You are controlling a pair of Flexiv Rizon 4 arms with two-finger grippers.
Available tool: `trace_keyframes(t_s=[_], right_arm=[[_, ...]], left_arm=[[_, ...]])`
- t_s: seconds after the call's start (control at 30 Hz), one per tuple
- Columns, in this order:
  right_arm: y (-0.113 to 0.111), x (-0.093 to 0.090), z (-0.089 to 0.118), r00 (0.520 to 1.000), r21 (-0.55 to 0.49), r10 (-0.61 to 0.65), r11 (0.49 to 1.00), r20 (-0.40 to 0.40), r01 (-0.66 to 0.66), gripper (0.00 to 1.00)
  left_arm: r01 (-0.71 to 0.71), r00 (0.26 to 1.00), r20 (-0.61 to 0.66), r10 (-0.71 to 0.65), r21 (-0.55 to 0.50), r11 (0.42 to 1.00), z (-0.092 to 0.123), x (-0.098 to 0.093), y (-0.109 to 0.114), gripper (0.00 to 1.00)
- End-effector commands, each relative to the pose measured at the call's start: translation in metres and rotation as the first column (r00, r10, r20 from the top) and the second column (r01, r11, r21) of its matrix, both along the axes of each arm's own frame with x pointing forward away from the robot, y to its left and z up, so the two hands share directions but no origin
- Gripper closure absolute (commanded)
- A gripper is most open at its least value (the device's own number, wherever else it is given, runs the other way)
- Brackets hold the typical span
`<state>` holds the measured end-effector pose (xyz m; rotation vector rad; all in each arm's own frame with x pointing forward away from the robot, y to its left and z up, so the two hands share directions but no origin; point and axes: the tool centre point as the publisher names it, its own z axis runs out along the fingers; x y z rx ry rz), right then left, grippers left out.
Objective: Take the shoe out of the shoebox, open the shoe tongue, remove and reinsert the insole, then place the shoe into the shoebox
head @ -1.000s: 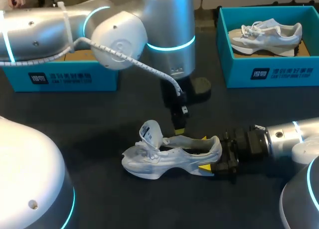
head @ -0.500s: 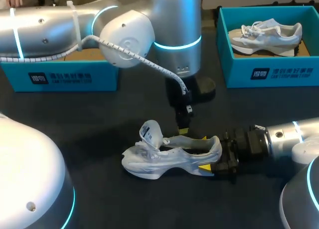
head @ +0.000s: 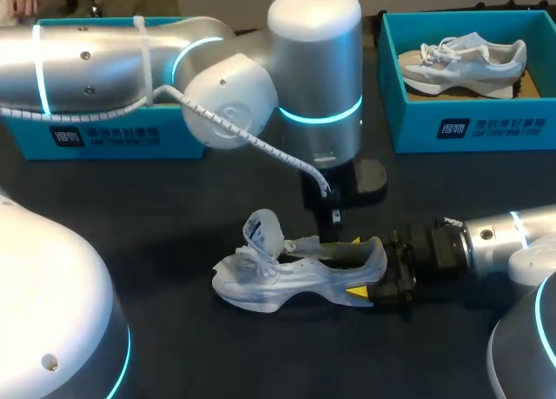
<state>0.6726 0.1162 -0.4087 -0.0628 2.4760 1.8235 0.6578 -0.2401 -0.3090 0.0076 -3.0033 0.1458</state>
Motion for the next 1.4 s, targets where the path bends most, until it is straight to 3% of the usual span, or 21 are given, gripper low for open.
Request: trace_keyframes(t_s=[0.03,0.37,0.77,1.0,1.2,1.23,1.27,1.3,1.4], right_arm=[[0.001,-0.002,-0.001,1.0,-0.005,0.0,1.0,0.0,0.0,1.0],[0.001,-0.002,-0.001,1.0,-0.005,0.0,1.0,0.0,0.0,1.0],[0.001,-0.002,-0.001,1.0,-0.005,0.0,1.0,0.0,0.0,1.0],[0.001,-0.002,-0.001,1.0,-0.005,0.0,1.0,0.0,0.0,1.0],[0.001,-0.002,-0.001,1.0,-0.005,0.0,1.0,0.0,0.0,1.0],[0.001,-0.002,-0.001,1.0,-0.005,0.0,1.0,0.0,0.0,1.0],[0.001,-0.002,-0.001,1.0,-0.005,0.0,1.0,0.0,0.0,1.0],[0.001,-0.002,-0.001,1.0,-0.005,0.0,1.0,0.0,0.0,1.0],[0.001,-0.002,-0.001,1.0,-0.005,0.0,1.0,0.0,0.0,1.0]], left_arm=[[0.012,1.0,-0.025,-0.011,0.02,1.0,-0.019,0.004,-0.016,1.0],[0.018,0.997,-0.079,-0.013,0.072,0.997,-0.052,0.006,-0.008,1.0],[0.041,0.993,-0.118,-0.027,0.12,0.992,-0.071,-0.01,0.027,1.0],[0.083,0.989,-0.129,-0.067,0.126,0.989,-0.075,-0.027,0.035,1.0],[0.076,0.991,-0.121,-0.061,0.129,0.989,-0.082,-0.025,0.034,1.0],[0.075,0.991,-0.116,-0.06,0.129,0.989,-0.082,-0.025,0.034,0.96],[0.072,0.992,-0.11,-0.058,0.13,0.989,-0.083,-0.024,0.034,0.8],[0.071,0.993,-0.108,-0.057,0.129,0.989,-0.083,-0.024,0.034,0.72],[0.067,0.995,-0.079,-0.058,0.116,0.991,-0.085,-0.023,0.033,0.66]])
